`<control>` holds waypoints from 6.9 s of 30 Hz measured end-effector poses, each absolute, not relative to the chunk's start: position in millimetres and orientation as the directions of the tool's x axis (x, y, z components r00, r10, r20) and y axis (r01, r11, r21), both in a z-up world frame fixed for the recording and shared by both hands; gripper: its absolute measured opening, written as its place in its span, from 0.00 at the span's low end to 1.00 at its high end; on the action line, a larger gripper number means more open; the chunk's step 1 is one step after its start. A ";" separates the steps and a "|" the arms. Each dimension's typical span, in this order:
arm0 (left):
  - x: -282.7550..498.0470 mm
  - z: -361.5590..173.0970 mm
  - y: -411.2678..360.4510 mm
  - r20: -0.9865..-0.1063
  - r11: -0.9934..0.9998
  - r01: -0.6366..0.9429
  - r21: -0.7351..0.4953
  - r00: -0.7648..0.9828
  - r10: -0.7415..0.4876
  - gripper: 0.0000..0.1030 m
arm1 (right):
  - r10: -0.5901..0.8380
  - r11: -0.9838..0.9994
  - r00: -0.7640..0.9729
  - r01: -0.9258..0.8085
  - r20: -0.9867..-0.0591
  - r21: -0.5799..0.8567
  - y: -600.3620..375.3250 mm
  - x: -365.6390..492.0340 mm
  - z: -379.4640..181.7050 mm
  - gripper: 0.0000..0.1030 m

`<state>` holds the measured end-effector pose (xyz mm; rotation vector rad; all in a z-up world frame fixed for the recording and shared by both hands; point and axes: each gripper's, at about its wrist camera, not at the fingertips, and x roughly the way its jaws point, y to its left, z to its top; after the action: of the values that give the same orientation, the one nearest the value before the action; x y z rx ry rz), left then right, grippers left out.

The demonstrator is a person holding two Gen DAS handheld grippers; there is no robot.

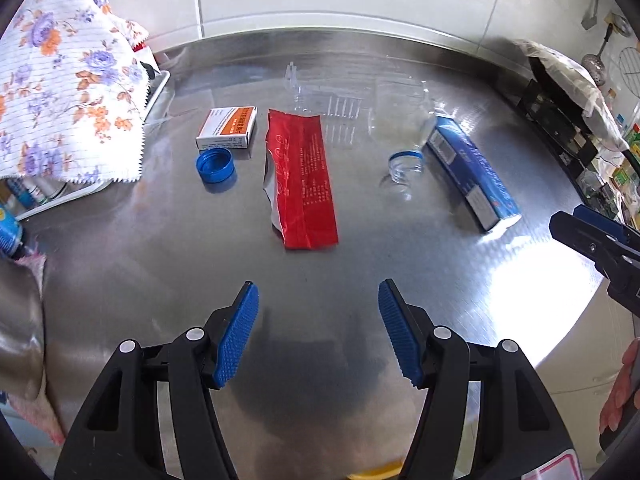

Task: Collect trash
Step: 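Raise both open tools back toward the blue toothpaste box on the counter, then grasp the red packet with the left tool while the right tool grasps the blue toothpaste box, then carry the red packet and blue box down over the yellow bin, then open the left tool to drop the packet while the right tool drops the box, then raise both open tools back over the counter toward the bottle and cap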

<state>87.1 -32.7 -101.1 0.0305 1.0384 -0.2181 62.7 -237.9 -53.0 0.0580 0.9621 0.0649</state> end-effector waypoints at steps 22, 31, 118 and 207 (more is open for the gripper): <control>155.2 -125.1 -56.0 -0.856 0.991 0.129 -0.021 0.510 -0.085 0.84 | 0.071 0.997 0.504 -0.067 -0.860 0.043 -240.8 146.4 -119.1 0.84; 163.6 -123.3 -57.7 -0.830 0.988 0.156 0.010 0.552 -0.079 0.68 | 0.062 0.994 0.514 -0.105 -0.855 0.009 -236.2 155.1 -120.9 0.82; -181.6 -99.7 -101.7 -0.856 0.992 0.129 -0.011 0.511 -0.076 0.36 | 0.283 0.948 0.514 -0.280 -0.810 0.154 -255.7 -197.1 -62.0 0.41; -153.9 -205.8 -79.2 -0.947 0.975 0.203 -0.096 0.283 -0.153 0.63 | 0.240 0.951 0.319 -0.266 -0.917 0.156 -263.4 -169.7 -143.4 0.64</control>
<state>-153.9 -79.2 -205.8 0.0456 1.2613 -0.2378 -169.7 -263.4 -143.4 -0.0251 1.2005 0.3327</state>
